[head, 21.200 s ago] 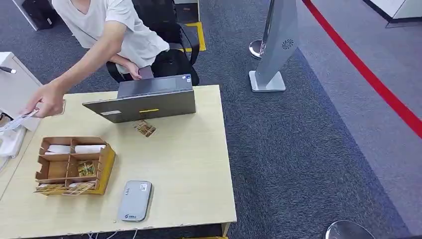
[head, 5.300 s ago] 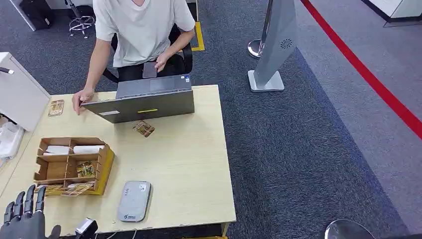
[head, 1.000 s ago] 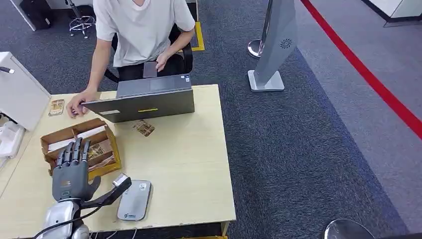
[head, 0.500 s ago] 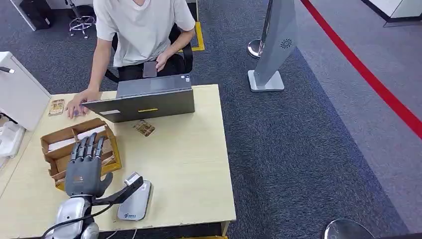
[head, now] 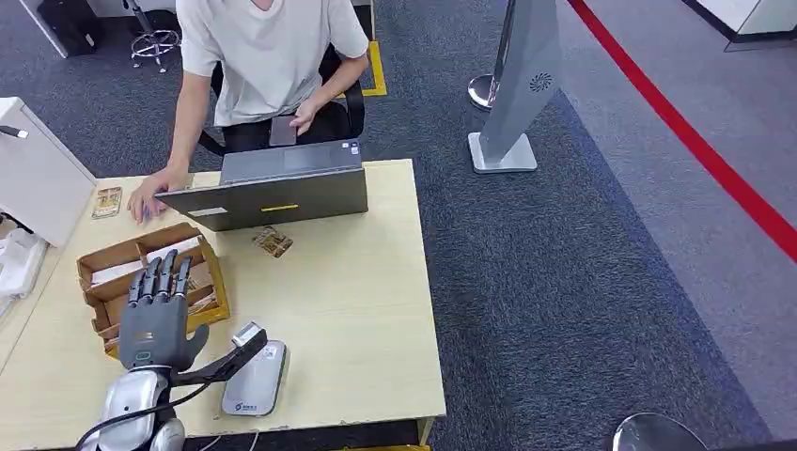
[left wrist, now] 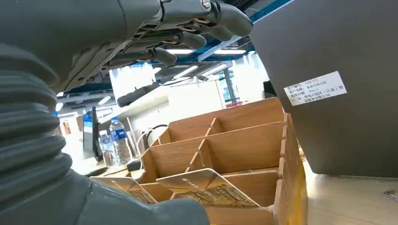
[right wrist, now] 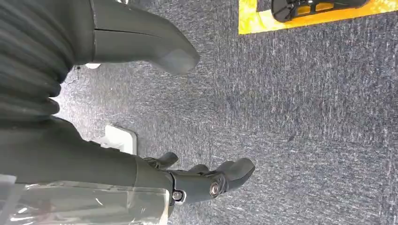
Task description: Pass the card to the sensor for recognition and then transmit it.
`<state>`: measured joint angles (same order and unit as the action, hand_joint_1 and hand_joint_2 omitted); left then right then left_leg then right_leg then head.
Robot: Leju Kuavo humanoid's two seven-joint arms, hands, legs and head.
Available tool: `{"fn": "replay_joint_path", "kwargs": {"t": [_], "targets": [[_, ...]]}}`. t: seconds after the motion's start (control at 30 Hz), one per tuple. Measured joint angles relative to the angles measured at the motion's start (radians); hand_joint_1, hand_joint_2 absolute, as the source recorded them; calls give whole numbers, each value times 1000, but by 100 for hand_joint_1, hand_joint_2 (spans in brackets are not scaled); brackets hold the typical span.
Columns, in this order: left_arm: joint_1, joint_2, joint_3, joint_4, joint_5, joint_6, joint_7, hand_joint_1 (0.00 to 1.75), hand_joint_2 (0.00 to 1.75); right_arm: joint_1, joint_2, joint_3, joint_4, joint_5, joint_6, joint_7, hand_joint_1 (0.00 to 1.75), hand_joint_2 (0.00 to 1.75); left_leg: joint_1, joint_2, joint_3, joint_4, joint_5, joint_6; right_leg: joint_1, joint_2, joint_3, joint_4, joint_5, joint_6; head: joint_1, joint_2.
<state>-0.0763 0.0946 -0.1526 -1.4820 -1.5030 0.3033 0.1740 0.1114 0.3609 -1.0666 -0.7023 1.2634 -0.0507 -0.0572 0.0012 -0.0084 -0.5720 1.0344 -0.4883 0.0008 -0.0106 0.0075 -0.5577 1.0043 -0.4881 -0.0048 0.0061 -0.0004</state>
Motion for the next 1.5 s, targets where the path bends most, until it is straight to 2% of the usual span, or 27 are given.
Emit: {"fn": "replay_joint_path", "kwargs": {"t": [0.3,0.5,0.93,1.5], "targets": [[0,4,0,0,0,0,0,0,175,0,0,-2,3,1,0,0,0,175,0,0,0,0,0,0,0,0,0,0,0,0,0,0],[-8,26,2,5,0,2,33,0,175,-5,0,-17,5,36,-1,-12,0,175,0,0,0,0,0,0,0,0,0,0,0,0,0,0],[-23,88,106,75,-1,11,64,0,175,-26,0,-94,15,104,1,-31,0,175,0,0,0,0,0,0,0,0,0,0,0,0,0,0],[-16,104,154,100,-1,11,69,0,175,-41,0,-135,17,136,11,-45,0,175,0,0,0,0,0,0,0,0,0,0,0,0,0,0]]}}
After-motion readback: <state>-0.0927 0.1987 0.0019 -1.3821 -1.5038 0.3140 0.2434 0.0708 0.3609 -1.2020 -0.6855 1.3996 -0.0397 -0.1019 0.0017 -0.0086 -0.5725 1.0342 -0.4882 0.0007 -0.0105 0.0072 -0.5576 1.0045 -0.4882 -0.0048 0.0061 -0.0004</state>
